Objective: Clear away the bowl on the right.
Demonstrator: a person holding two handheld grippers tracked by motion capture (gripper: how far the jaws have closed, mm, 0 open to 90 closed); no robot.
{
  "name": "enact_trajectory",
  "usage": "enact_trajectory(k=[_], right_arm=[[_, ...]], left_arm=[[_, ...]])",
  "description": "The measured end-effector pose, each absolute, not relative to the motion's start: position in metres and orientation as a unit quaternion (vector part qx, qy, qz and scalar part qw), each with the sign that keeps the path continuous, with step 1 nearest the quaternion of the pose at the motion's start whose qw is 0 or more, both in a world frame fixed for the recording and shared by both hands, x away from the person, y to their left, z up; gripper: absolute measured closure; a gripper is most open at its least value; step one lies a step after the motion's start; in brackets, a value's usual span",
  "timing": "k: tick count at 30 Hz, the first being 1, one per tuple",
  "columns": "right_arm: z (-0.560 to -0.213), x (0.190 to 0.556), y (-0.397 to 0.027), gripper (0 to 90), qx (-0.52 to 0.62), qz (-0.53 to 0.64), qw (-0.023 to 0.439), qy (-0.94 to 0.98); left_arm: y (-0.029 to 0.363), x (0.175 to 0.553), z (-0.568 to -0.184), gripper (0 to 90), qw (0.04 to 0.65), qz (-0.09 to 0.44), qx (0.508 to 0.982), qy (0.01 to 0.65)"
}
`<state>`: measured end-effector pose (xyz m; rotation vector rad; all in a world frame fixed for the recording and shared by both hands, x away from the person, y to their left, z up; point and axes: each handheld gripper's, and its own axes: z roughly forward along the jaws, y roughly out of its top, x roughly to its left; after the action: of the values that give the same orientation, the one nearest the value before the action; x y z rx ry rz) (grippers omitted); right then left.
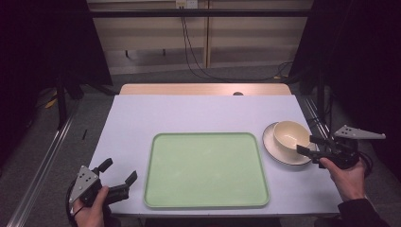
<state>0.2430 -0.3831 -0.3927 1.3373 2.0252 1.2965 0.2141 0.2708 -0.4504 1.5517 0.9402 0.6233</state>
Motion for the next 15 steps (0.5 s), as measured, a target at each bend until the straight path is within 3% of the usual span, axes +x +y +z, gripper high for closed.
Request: enact_trajectory(k=[15], right_arm=[[-0.392,0.275,-0.404,23.2,0.498,0.427,0.184,0.732]], left_arm=[[0.271,0.214,-0.451,1.1,0.572,0.267,0.662,0.404]])
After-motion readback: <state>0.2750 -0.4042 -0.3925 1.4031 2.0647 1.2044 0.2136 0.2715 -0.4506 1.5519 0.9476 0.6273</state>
